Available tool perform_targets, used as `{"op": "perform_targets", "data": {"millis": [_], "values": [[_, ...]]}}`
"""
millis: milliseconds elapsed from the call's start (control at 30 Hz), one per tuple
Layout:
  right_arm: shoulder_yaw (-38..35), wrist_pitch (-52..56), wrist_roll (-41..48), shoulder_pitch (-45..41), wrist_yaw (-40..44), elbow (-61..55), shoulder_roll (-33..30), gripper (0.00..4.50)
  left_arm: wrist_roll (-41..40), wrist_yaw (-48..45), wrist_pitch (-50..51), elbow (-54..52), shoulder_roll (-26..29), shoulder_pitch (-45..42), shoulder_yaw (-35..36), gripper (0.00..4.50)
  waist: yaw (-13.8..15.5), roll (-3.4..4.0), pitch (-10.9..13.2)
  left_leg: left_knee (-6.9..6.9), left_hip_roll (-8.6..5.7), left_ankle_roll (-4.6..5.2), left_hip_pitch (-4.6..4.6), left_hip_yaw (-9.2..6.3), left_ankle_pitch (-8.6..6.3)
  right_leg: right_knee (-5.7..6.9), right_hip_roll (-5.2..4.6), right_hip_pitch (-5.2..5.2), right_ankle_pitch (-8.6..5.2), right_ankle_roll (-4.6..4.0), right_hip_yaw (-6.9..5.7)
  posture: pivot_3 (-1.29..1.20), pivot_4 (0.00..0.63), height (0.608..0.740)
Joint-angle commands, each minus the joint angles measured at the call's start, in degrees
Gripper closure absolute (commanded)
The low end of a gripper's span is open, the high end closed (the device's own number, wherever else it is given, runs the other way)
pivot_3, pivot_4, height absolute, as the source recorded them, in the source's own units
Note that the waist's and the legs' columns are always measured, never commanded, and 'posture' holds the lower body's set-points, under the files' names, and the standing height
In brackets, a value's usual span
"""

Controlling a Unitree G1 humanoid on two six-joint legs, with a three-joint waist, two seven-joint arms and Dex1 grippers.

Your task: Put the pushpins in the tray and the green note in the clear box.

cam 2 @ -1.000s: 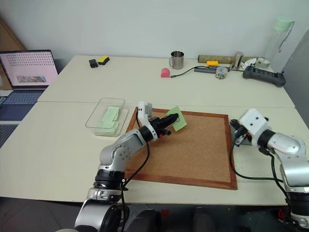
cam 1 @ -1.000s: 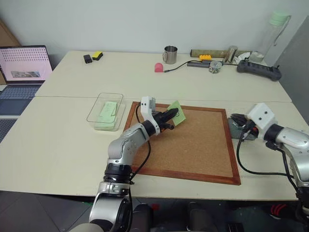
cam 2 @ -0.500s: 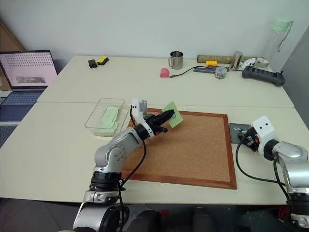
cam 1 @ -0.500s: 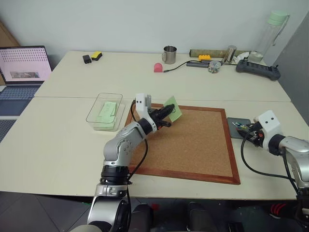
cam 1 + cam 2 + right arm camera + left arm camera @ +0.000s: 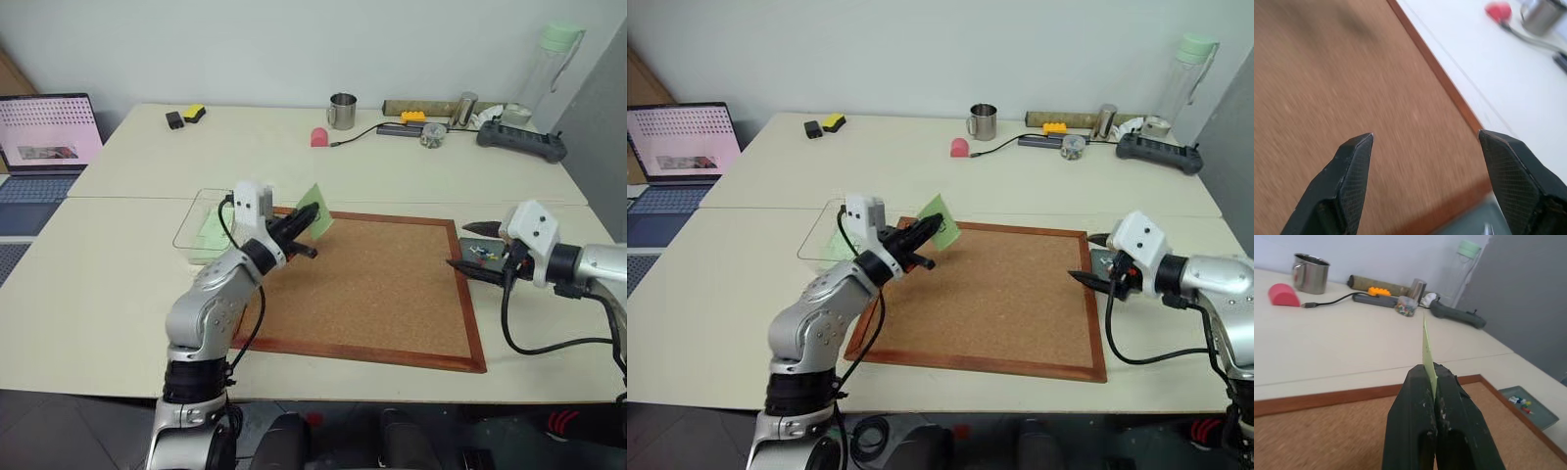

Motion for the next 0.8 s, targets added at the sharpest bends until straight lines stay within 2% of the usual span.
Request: {"op": "perform_targets", "data": {"millis": [33, 267, 400, 567, 767, 800], "values": [[-1.33, 8.55, 10.43, -9.46, -0.64, -3.82, 2.50, 0.94, 0.39, 4.83, 0.10, -5.06, 2.86, 1.22, 6.09, 4.50, 0.04, -0.04, 0.02, 0.00, 0.00, 0.00, 0.00, -0.10, 0.00, 0.00, 0.00, 0.03, 0.00, -0.01, -0.08, 0.00, 0.150, 0.740], [1.42, 12.35, 13.46, -13.64, 0.93, -2.62, 2.83, 0.94, 3.94, 9.00, -0.89, 0.50, 12.97, -2.83, 14.41, 4.50, 0.93, -0.13, 0.07, -0.01, -0.07, -0.01, -0.24, -0.30, -0.01, -0.07, -0.03, -0.06, -0.01, -0.05, -0.26, 0.00, 0.150, 0.740], [3.32, 10.86, 11.88, -13.19, 1.64, -1.80, 2.49, 0.94, 6.68, 8.78, -1.50, 5.28, 16.46, -4.15, 13.99, 4.50, 0.94, -0.13, 0.07, -0.01, -0.12, -0.02, -0.38, -0.31, -0.01, -0.07, -0.09, -0.18, 0.01, -0.04, -0.28, 0.00, 0.150, 0.740], [4.16, 10.77, 12.03, -12.70, 1.68, -2.85, 2.45, 0.94, 7.53, 6.16, -1.62, 8.82, 18.26, -5.23, 12.08, 4.50, 0.64, -0.13, 0.07, -0.01, -0.08, -0.04, -0.56, -0.31, 0.00, 0.05, -0.06, -0.45, 0.01, -0.05, -0.29, 0.00, 0.150, 0.740], [4.22, 10.86, 12.11, -11.24, 1.17, -4.17, 2.50, 0.90, 7.07, 3.42, -1.44, 9.94, 19.41, -5.58, 11.30, 3.64, 0.45, -0.13, 0.07, 0.00, -0.06, -0.30, -0.90, -0.20, 0.15, 0.14, -0.06, -0.93, 0.04, -0.07, -0.18, 0.00, 0.150, 0.740], [4.25, 10.80, 12.05, -10.96, 1.07, -4.38, 2.53, 0.90, 6.62, 2.57, -1.14, 9.87, 19.69, -5.59, 11.17, 3.33, 0.45, -0.13, 0.07, -0.01, -0.06, -0.30, -0.90, -0.19, 0.15, 0.14, -0.06, -0.93, 0.04, -0.07, -0.17, 0.00, 0.150, 0.740]]}}
